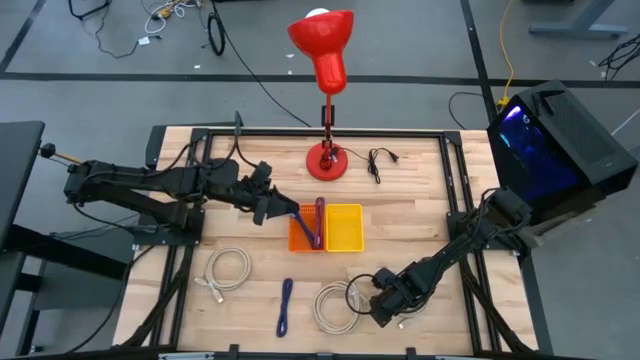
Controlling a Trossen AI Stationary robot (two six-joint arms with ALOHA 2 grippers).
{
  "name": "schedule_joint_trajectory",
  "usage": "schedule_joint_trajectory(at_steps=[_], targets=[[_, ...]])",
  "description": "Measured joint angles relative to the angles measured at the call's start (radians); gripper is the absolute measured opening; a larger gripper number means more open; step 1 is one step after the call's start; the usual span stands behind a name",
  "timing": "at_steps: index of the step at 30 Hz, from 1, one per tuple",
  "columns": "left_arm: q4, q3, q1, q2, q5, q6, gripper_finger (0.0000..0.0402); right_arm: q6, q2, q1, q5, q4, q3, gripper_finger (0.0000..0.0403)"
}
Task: Pick & Place USB Port
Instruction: Put the right brown HDMI cable into the yellow bin
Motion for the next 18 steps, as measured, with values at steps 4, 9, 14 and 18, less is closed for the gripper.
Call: schedule_joint_trajectory(at_steps=[4, 9, 14, 18], targets=[[0.000, 0.000, 0.000, 0.000, 0.002, 0.000, 0.0117, 0.013, -0.002, 0.000, -0.010, 0.022, -0.012, 0.0015], [0.000, 0.000, 0.000, 0.000, 0.008, 0.000, 0.0117, 0.025, -0.003, -0.002, 0.002, 0.067, -0.014, 0.0015], [0.000, 0.000, 0.000, 0.000, 0.008, 0.013, 0.0117, 0.041, -0.032, -0.007, 0.121, 0.060, 0.018, 0.0015], [0.000, 0.000, 0.000, 0.000, 0.008, 0.015, 0.0117, 0.054, -0.098, -0.017, 0.207, -0.020, 0.029, 0.0015]])
